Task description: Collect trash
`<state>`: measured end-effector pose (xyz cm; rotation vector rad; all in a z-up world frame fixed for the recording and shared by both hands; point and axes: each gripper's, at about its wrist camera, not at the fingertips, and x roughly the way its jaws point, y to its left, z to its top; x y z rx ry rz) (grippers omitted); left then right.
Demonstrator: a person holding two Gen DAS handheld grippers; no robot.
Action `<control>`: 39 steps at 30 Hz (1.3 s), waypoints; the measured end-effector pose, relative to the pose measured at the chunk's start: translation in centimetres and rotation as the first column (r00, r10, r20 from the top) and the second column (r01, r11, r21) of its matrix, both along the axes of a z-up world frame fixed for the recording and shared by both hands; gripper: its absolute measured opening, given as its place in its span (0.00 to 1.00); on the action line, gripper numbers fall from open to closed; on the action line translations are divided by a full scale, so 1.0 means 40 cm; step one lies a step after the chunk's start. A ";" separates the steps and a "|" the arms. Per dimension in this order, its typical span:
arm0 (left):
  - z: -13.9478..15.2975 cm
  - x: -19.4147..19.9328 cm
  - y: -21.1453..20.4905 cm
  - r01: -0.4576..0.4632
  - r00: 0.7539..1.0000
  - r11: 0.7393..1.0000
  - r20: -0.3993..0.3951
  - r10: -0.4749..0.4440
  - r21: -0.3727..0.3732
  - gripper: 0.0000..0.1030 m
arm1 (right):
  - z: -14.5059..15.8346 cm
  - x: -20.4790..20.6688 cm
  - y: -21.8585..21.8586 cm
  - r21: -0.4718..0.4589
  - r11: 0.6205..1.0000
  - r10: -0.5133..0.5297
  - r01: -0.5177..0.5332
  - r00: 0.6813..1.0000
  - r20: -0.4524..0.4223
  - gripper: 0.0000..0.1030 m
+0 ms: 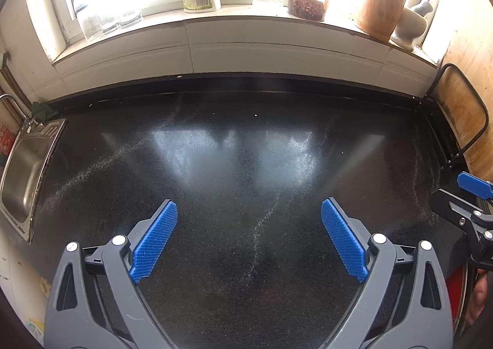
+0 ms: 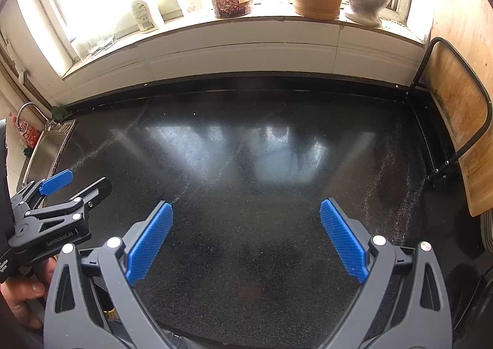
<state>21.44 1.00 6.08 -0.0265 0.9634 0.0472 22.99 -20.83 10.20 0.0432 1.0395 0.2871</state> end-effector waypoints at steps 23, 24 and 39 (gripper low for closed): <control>-0.009 -0.002 0.003 0.000 1.000 1.000 -0.012 -0.001 -0.003 0.89 | -0.004 -0.004 0.004 -0.001 1.000 0.002 -0.002 1.000 -0.006 0.91; -0.008 -0.002 0.004 0.001 1.000 1.000 -0.012 -0.001 -0.003 0.89 | -0.004 -0.003 0.004 -0.001 1.000 0.002 -0.002 1.000 -0.007 0.91; -0.011 -0.004 0.005 0.001 1.000 1.000 -0.013 -0.001 -0.002 0.89 | -0.002 -0.011 0.004 0.002 1.000 -0.002 0.002 1.000 -0.005 0.91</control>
